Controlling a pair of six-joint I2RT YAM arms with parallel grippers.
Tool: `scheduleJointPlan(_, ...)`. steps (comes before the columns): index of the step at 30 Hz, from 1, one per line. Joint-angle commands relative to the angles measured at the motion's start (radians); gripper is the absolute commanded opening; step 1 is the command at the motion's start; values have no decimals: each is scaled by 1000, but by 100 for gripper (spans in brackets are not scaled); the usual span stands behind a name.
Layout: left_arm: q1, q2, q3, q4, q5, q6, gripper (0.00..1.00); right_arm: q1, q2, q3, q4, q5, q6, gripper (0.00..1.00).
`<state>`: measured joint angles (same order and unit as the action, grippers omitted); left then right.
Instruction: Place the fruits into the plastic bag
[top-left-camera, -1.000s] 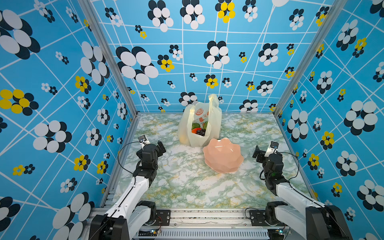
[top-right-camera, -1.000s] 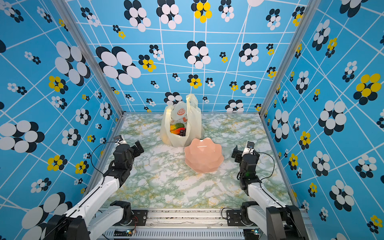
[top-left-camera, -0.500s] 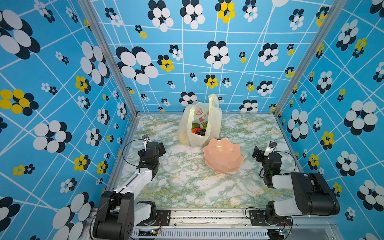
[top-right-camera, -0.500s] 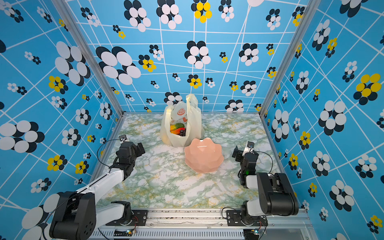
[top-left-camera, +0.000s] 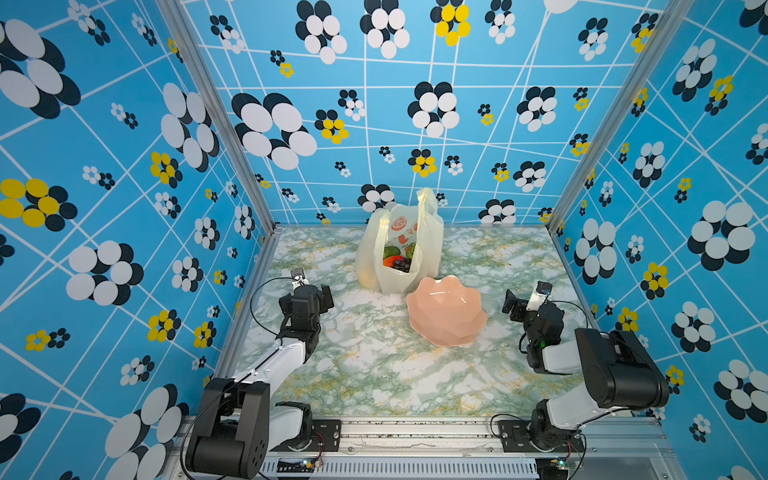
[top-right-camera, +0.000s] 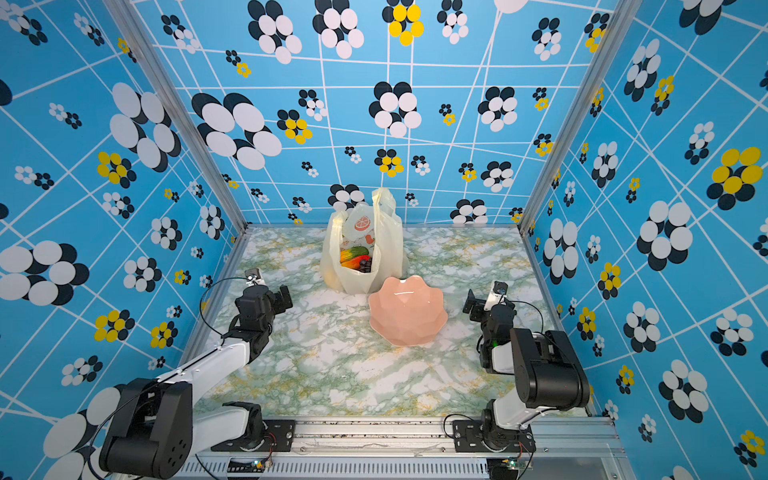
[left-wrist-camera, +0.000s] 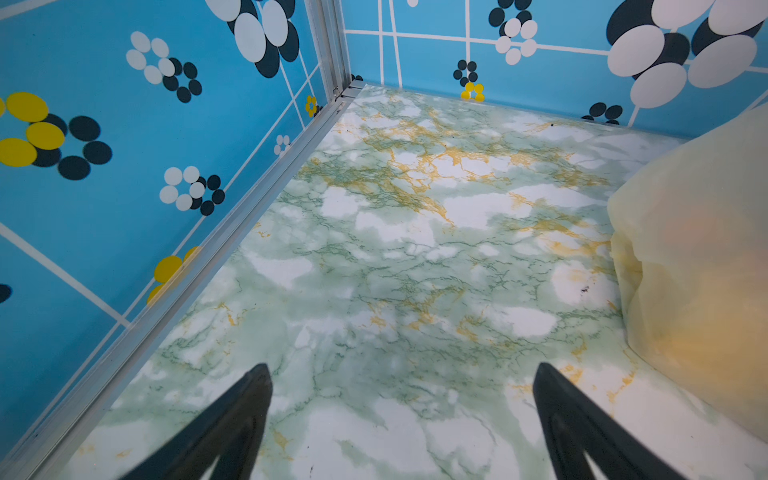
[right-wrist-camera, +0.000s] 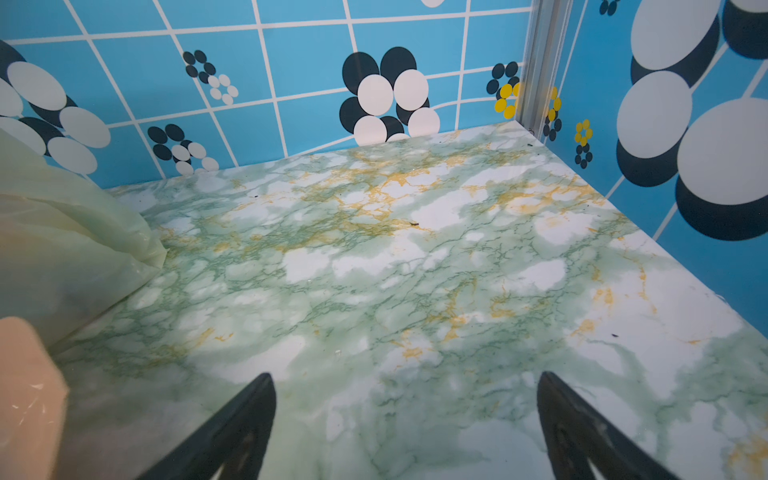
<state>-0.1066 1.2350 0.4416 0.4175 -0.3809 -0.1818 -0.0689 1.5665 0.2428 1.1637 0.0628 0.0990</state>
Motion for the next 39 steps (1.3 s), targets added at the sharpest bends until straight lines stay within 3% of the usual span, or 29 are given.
scheduleJointPlan(1,-11,20,-45,109,15,29,99,-11,1,13,17,-29,21,99)
scheduleJointPlan(7,-16,89,-56,226,45,57,99,-23,3,10,27,-43,30,99)
scheduleJointPlan(12,-21,125,-5,173,84,84,99,-27,5,9,29,-50,33,99)
scheduleJointPlan(22,-22,69,-89,277,162,112,99,-29,9,14,26,-47,35,99)
scheduleJointPlan(32,11,-27,-277,529,-1,52,99,-29,9,13,30,-50,35,99)
scheduleJointPlan(34,16,28,-267,598,-8,90,99,-29,10,14,30,-51,37,99)
scheduleJointPlan(39,34,234,-189,675,161,162,99,-29,10,13,30,-51,37,99)
